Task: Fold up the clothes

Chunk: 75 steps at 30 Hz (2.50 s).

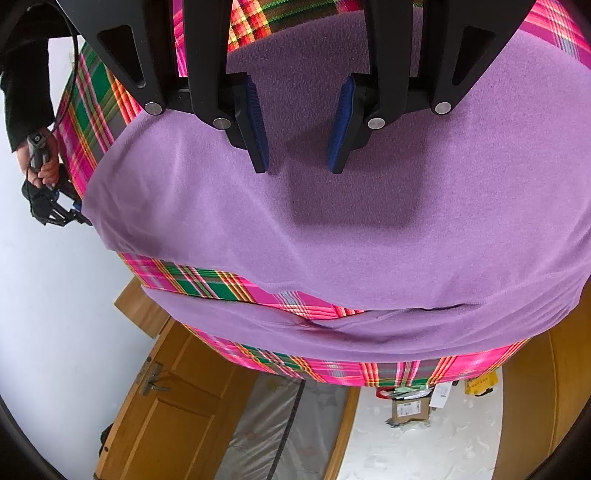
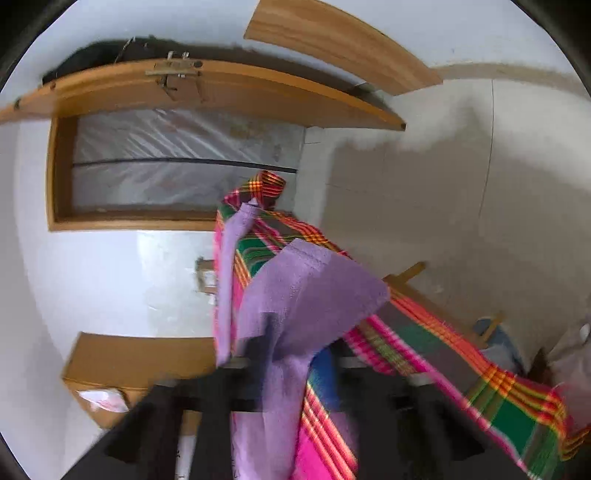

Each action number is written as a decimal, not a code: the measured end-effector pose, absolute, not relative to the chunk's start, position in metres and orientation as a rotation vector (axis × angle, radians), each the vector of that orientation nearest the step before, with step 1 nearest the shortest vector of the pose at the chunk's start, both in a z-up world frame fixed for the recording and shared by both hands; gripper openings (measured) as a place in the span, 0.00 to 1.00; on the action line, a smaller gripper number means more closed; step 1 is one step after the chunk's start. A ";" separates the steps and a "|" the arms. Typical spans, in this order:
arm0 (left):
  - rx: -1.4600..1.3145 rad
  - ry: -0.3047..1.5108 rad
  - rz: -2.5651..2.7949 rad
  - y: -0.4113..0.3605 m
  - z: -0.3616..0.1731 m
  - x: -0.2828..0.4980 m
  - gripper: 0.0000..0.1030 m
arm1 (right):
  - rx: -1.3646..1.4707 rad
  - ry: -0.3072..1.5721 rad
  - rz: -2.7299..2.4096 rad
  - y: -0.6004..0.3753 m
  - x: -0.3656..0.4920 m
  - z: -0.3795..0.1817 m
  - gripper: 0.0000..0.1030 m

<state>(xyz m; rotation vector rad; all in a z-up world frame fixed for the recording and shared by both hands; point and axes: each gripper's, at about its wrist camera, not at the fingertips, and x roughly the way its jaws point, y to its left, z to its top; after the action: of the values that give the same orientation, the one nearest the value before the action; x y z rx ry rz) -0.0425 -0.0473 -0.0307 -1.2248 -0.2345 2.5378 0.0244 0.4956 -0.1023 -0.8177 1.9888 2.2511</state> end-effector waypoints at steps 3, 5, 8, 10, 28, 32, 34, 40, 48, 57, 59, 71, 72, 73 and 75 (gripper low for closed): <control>-1.225 -0.232 2.537 -0.047 -0.031 -0.042 0.34 | -0.801 1.899 2.290 0.497 0.029 -0.090 0.04; -1.226 -0.225 2.535 -0.047 -0.031 -0.043 0.34 | -0.774 1.854 2.322 0.499 0.035 -0.078 0.03; -1.227 -0.218 2.534 -0.047 -0.031 -0.043 0.34 | -0.745 1.797 2.356 0.503 0.042 -0.063 0.03; -1.227 -0.217 2.533 -0.046 -0.031 -0.043 0.34 | -0.750 1.759 2.357 0.506 0.044 -0.058 0.03; -1.163 -0.100 2.533 -0.036 -0.020 -0.028 0.36 | -0.873 0.869 2.710 0.411 0.019 0.028 0.27; -1.175 -0.168 2.691 -0.072 -0.015 -0.034 0.36 | -1.024 0.800 2.950 0.347 -0.008 0.034 0.35; -1.197 -0.217 2.751 -0.093 -0.015 -0.037 0.37 | -1.016 0.738 3.067 0.318 -0.014 0.038 0.35; -1.353 -0.312 2.787 -0.139 -0.033 -0.043 0.42 | -1.152 0.629 3.267 0.249 -0.044 0.035 0.40; -1.236 -0.252 2.953 -0.186 0.005 -0.061 0.47 | -1.245 0.460 3.355 0.202 -0.063 0.048 0.40; -1.277 -0.368 3.042 -0.302 0.016 -0.143 0.57 | -1.337 0.367 3.395 0.160 -0.086 0.054 0.40; -1.328 -0.416 3.032 -0.324 0.009 -0.164 0.57 | -1.348 0.326 3.406 0.152 -0.091 0.057 0.40; -1.503 -0.911 2.760 -0.402 -0.051 -0.242 0.57 | -1.416 0.225 3.424 0.121 -0.117 0.057 0.40; -1.496 -0.908 2.762 -0.401 -0.052 -0.242 0.56 | -1.420 0.221 3.422 0.120 -0.118 0.057 0.40; -1.477 -0.886 2.779 -0.399 -0.051 -0.243 0.48 | -1.424 0.218 3.421 0.119 -0.119 0.056 0.40; -1.458 -0.829 2.832 -0.393 -0.045 -0.240 0.38 | -1.430 0.215 3.417 0.119 -0.121 0.056 0.40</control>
<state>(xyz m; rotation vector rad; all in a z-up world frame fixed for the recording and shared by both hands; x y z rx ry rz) -0.2401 -0.3931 -0.0455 -1.4578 -0.8294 2.8318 -0.1214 0.1188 0.0560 -1.4295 0.2146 3.4167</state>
